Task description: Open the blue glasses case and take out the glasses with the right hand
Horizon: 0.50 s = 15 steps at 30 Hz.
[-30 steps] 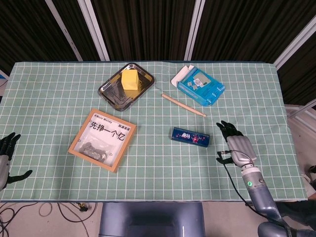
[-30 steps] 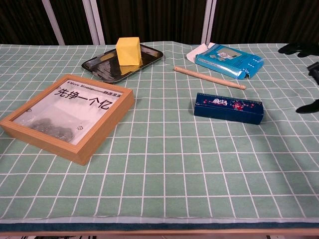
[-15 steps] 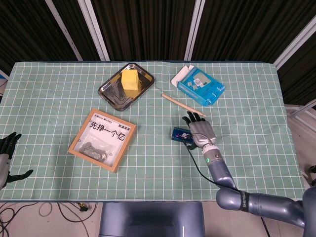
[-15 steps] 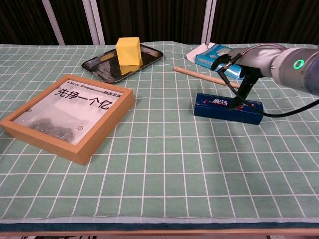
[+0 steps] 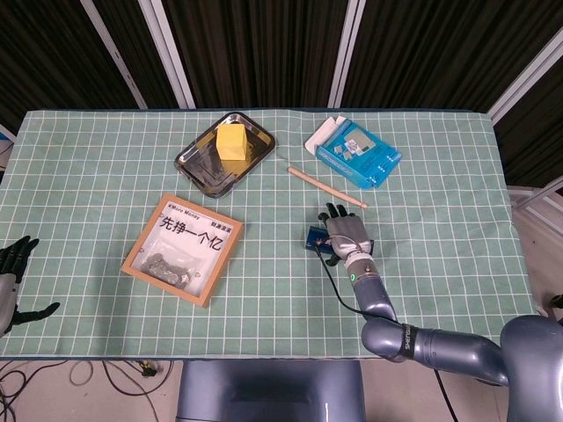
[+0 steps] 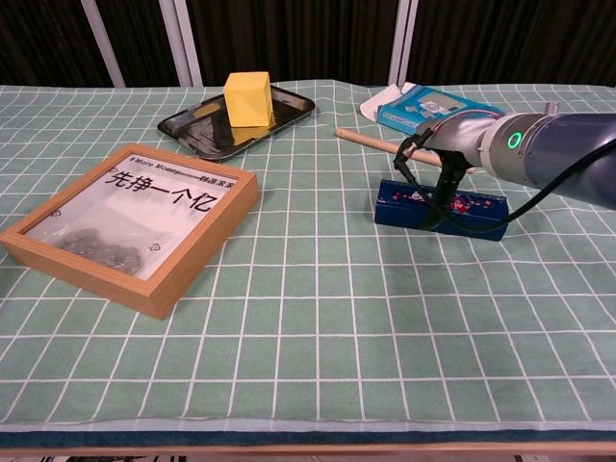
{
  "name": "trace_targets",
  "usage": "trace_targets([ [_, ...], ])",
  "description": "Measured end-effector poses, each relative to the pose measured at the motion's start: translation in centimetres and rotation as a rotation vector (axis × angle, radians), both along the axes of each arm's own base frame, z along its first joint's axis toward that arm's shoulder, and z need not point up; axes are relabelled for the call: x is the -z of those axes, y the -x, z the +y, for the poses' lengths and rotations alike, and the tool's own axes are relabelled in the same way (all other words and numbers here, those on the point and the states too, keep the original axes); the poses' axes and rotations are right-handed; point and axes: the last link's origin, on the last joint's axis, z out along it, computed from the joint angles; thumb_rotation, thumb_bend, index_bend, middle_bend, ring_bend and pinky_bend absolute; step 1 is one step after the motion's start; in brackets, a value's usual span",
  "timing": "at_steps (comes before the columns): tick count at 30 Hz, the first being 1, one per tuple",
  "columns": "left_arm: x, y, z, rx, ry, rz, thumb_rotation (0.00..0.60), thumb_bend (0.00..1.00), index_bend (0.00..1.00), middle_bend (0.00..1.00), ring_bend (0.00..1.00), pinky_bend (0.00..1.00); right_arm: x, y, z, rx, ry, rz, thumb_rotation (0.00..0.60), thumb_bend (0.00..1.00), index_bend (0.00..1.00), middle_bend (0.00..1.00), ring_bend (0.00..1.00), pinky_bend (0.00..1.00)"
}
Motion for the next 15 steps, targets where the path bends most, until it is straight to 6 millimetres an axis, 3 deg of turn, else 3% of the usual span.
trace_targets([
  [15, 0.1, -0.1, -0.1, 0.003, 0.005, -0.002, 0.600, 0.04, 0.00, 0.00, 0.00, 0.00, 0.5, -1.0, 1.2, -0.028, -0.036, -0.004, 0.600, 0.11, 0.27, 0.00, 0.00, 0.23],
])
